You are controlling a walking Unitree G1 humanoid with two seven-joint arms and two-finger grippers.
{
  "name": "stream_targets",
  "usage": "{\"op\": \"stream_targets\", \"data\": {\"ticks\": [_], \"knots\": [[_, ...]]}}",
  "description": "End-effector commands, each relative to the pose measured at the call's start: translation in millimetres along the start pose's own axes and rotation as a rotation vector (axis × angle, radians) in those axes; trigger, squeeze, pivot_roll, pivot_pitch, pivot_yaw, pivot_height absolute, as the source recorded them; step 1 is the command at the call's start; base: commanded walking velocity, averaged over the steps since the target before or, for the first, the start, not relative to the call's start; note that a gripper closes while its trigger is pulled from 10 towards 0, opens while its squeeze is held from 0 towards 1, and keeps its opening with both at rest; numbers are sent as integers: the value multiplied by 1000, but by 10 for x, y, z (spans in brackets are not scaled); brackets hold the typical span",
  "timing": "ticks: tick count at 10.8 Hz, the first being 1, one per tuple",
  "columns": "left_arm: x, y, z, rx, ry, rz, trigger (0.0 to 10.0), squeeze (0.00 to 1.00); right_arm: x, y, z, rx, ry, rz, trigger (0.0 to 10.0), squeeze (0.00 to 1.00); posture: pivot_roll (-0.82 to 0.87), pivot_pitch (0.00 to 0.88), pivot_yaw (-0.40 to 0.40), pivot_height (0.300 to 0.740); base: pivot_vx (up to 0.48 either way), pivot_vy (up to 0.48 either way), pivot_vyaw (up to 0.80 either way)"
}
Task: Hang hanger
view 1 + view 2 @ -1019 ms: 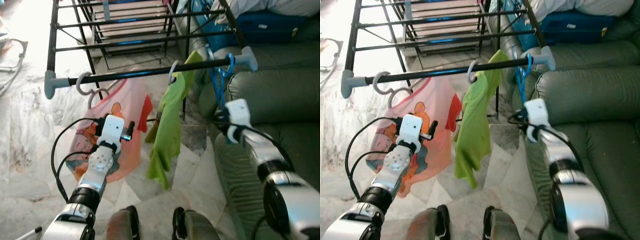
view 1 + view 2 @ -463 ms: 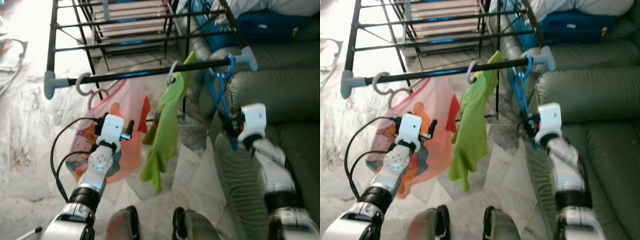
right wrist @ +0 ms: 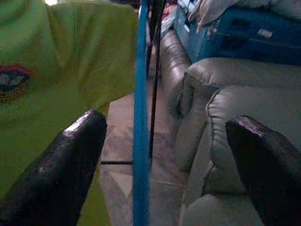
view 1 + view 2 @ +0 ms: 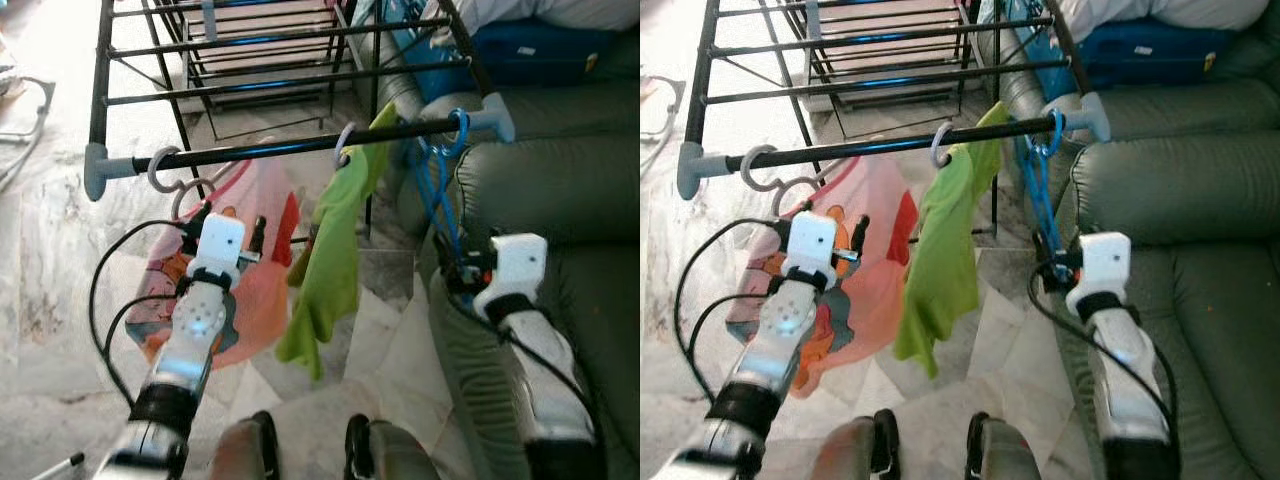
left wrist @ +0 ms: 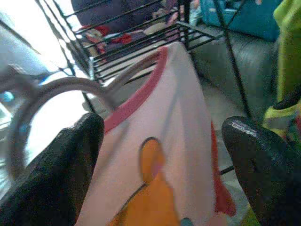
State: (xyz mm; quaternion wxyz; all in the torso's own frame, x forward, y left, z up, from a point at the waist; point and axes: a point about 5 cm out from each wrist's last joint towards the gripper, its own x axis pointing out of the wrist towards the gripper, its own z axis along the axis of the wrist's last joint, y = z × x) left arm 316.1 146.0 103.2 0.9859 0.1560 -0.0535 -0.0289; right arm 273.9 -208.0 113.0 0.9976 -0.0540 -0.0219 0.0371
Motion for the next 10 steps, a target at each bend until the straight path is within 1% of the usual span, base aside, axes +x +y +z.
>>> {"op": "stream_targets", "data": {"ticks": [1,2,3,4,5,10], "knots": [[-21,29,2,15,5,24,10000,0,-46,21,15,-4,-6,-3,10000,1000,-89,153,-3,740,0,0,0],[-40,27,39,17,0,27,10000,0,-119,47,-21,15,13,1,10000,1000,-89,153,-3,740,0,0,0],[-35,31,46,15,3,35,10000,0,-110,48,-23,21,14,-5,10000,1000,-94,156,-6,740,0,0,0],[-41,27,69,16,4,37,10000,0,-79,71,1,22,9,-2,10000,1000,-94,156,-6,740,-431,0,0],[-30,28,114,15,-3,41,10000,0,-18,96,73,20,-15,-3,10000,1000,-92,164,-3,740,-442,0,0],[-39,21,153,12,4,43,10000,0,-4,112,90,19,-14,-10,10000,1000,-94,171,-3,740,-416,0,0]]}}
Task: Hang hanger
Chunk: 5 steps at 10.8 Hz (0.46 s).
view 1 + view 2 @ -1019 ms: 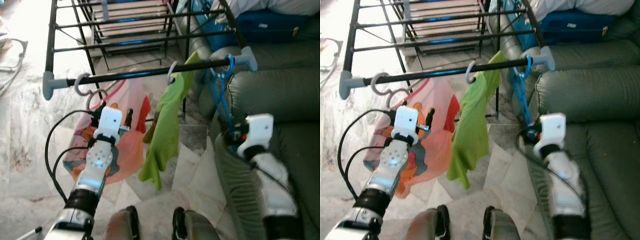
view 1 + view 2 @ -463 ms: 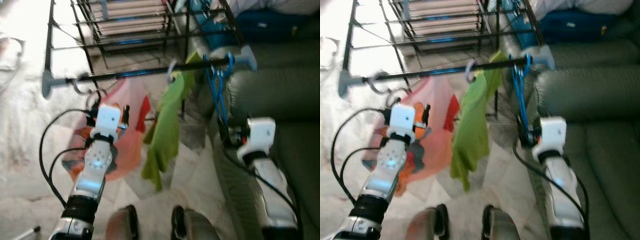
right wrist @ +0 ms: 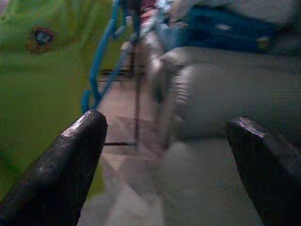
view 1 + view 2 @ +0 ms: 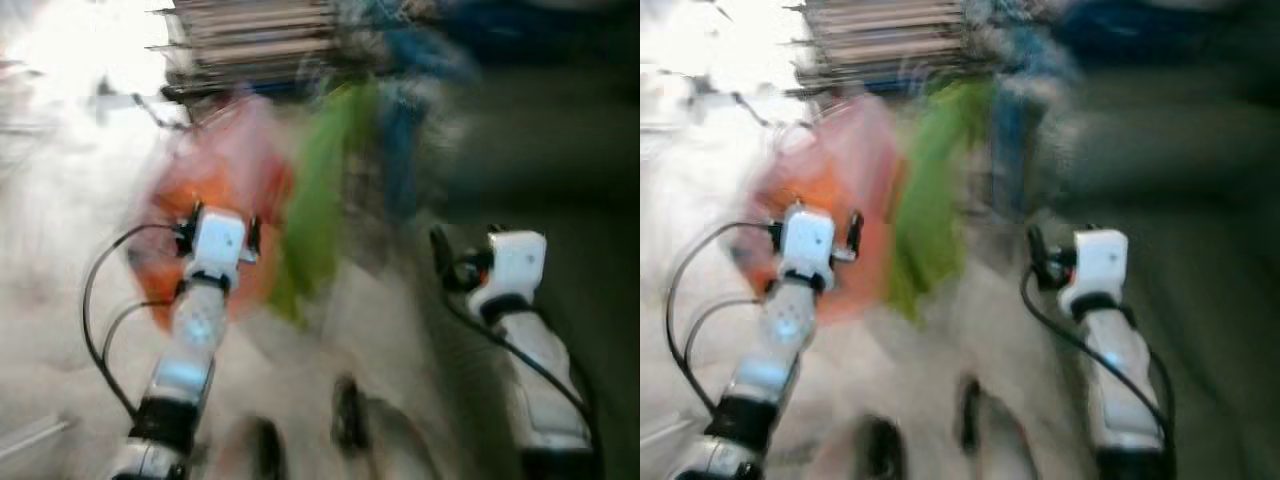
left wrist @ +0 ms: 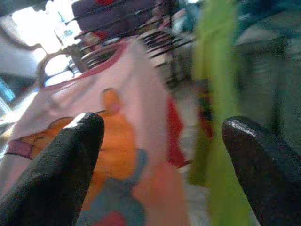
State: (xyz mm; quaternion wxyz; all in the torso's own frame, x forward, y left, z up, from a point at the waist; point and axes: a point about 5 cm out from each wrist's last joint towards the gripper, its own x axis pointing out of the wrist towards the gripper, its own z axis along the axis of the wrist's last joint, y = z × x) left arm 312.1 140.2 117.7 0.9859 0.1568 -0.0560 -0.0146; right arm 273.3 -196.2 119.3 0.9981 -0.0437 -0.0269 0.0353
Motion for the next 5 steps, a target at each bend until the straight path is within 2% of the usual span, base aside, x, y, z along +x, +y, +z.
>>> {"op": "stream_targets", "data": {"ticks": [1,2,3,4,5], "knots": [[-19,33,-7,9,7,14,10000,0,0,20,25,4,-7,-4,10000,1000,-94,171,-3,740,-398,0,0],[-21,40,-2,9,7,13,10000,0,-1,35,36,13,-11,1,10000,890,-95,171,-3,740,-375,0,0],[-40,51,-30,9,9,13,10000,0,-6,60,17,18,-10,3,10000,694,-97,169,-4,740,0,0,0],[-27,50,-47,6,16,14,10000,0,21,56,13,20,-9,5,10000,141,-97,169,-4,740,0,0,0],[-6,44,-42,5,18,16,10000,0,35,54,26,10,-15,24,10000,0,-97,169,-4,740,0,0,0]]}}
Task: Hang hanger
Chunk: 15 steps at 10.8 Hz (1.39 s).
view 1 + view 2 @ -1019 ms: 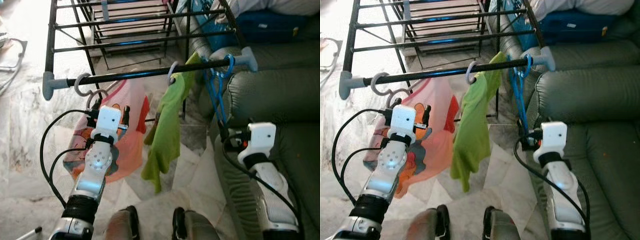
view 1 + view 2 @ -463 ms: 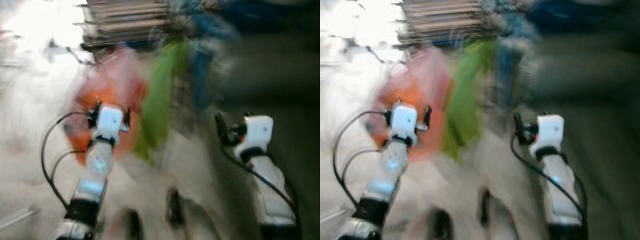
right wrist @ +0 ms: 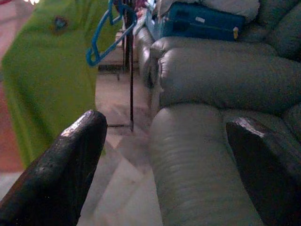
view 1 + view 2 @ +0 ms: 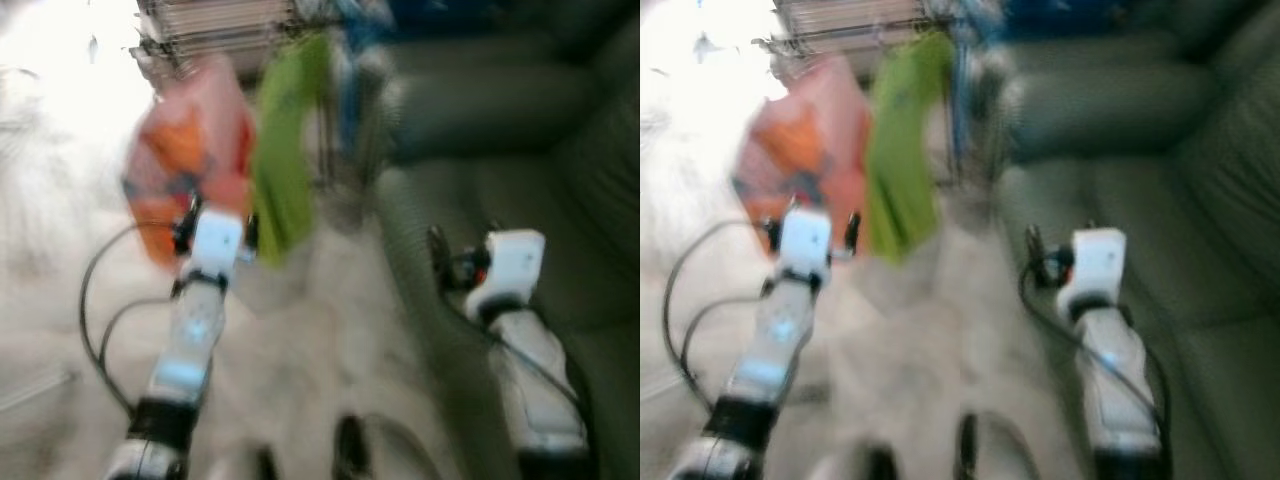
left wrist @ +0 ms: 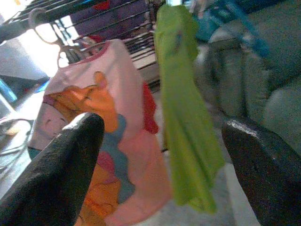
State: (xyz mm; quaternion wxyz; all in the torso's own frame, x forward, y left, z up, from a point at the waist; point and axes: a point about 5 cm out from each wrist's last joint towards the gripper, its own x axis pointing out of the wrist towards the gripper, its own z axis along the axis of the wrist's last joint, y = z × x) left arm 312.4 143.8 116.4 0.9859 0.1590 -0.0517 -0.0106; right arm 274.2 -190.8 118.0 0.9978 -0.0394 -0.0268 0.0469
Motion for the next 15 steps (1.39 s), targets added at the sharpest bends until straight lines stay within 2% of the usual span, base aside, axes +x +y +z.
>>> {"op": "stream_targets", "data": {"ticks": [1,4,7,8,11,15], "knots": [[9,11,-13,-1,9,11,10000,0,28,7,59,-15,-25,19,10000,0,-97,169,-4,740,0,0,0],[43,14,20,-1,11,33,10000,0,48,-31,93,-42,-24,27,10000,0,-95,171,-1,740,0,0,800],[10,49,1,4,8,44,10000,0,38,39,74,-38,-27,29,10000,0,-85,171,0,740,0,0,800],[-3,73,-6,32,0,67,10000,0,79,69,117,-28,-44,23,10000,0,-85,167,-2,740,0,0,800],[0,110,-79,18,22,95,10000,0,195,15,196,-44,-71,-4,10000,0,-82,157,-9,740,0,0,800],[15,106,-117,13,29,106,10000,0,196,43,181,-28,-70,-3,10000,0,-83,156,-12,740,0,0,800]]}}
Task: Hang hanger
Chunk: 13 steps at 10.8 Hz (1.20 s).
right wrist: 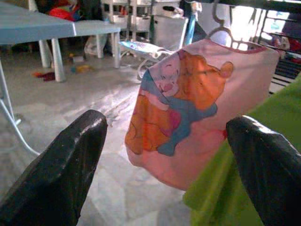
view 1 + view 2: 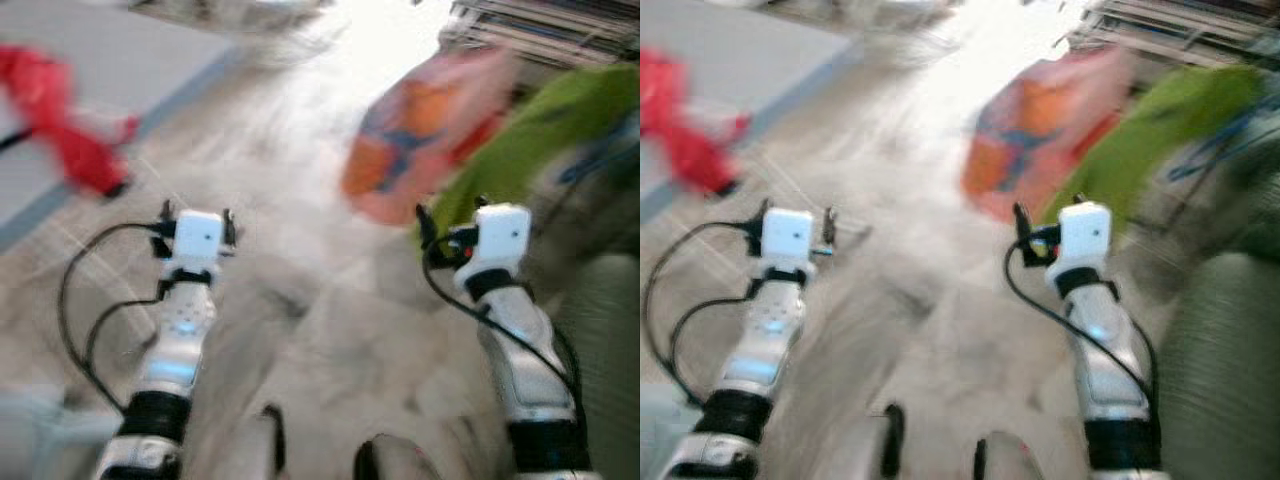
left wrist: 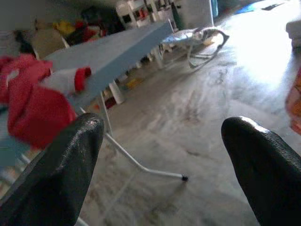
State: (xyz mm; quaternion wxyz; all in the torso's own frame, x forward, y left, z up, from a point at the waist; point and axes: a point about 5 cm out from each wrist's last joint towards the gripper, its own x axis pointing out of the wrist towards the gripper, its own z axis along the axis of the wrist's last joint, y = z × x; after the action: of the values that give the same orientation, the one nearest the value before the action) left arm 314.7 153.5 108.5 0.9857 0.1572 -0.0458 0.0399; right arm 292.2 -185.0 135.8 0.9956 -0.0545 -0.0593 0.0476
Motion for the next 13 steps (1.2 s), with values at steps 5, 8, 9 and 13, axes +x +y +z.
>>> {"op": "stream_targets", "data": {"ticks": [5,8,9,13], "knots": [[30,26,-16,8,-5,6,10000,0,33,3,28,12,-15,-12,10000,0,-81,158,-3,740,0,0,800],[25,6,-26,-14,5,10,10000,0,63,1,47,16,-23,-9,10000,0,-79,161,-8,740,0,297,800],[24,1,-21,-14,3,9,10000,0,66,-5,60,28,-32,-10,10000,0,-81,162,-8,740,0,480,600],[20,4,-6,-18,0,9,10000,0,59,-6,45,42,-26,-17,10000,0,-81,165,-6,740,0,480,0]]}}
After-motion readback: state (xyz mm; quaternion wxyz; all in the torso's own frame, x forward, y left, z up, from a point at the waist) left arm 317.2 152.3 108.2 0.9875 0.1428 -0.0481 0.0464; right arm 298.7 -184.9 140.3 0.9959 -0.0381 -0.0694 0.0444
